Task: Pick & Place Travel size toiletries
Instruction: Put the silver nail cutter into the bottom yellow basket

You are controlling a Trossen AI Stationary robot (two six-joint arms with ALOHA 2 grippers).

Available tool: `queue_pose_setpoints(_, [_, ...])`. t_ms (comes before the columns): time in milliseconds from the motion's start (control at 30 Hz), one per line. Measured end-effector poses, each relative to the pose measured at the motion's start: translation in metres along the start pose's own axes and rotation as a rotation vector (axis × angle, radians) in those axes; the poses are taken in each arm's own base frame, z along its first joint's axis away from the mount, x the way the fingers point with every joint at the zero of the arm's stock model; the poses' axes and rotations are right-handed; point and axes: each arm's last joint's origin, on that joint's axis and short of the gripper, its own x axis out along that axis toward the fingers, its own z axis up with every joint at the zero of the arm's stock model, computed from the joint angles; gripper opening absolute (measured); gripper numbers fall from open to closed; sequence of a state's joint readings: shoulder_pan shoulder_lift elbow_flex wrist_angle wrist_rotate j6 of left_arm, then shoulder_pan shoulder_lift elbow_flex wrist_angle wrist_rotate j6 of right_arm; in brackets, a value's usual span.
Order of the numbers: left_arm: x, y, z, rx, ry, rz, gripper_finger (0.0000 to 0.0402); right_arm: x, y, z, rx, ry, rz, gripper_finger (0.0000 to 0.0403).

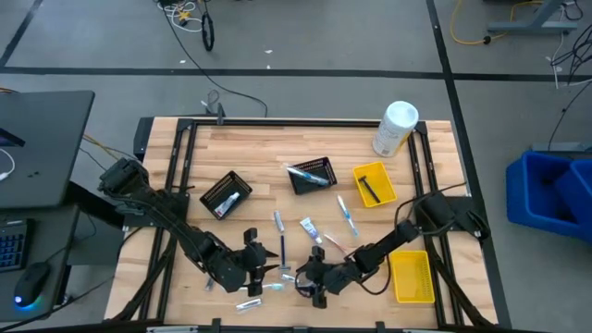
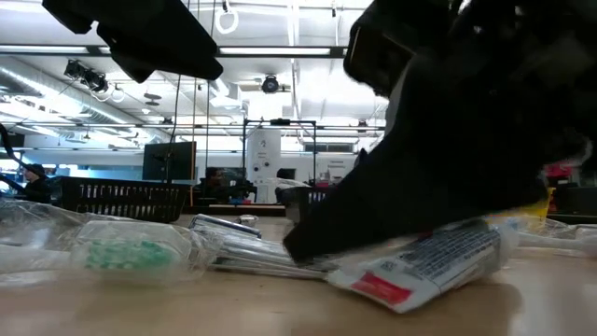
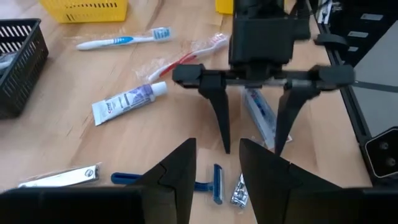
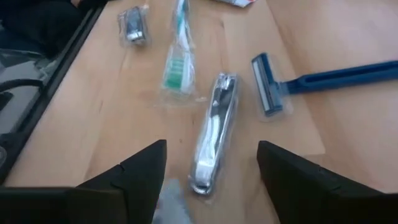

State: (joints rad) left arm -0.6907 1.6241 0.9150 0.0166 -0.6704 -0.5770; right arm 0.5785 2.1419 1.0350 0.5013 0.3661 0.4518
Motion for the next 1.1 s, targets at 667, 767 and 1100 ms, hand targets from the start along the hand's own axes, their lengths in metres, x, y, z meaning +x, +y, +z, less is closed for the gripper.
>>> queue_pose_setpoints(667, [0.000, 0.000, 0.000, -0.014, 0.001, -0.001, 0.0130, 0.004, -0.004, -0.004, -0.149, 0.050, -0.038, 0.0133])
queue_pose_setpoints(767, [0.000, 0.000, 0.000, -0.014, 0.001, -0.001, 0.0130, 0.003, -0.006, -0.001, -0.141, 0.056, -0.035, 0.0114])
queue_pose_setpoints(1100, [0.000, 0.000, 0.000, -0.012, 0.002, 0.000, 0.0130, -0.008, -0.008, 0.011, -0.147, 0.080, -0.038, 0.0084])
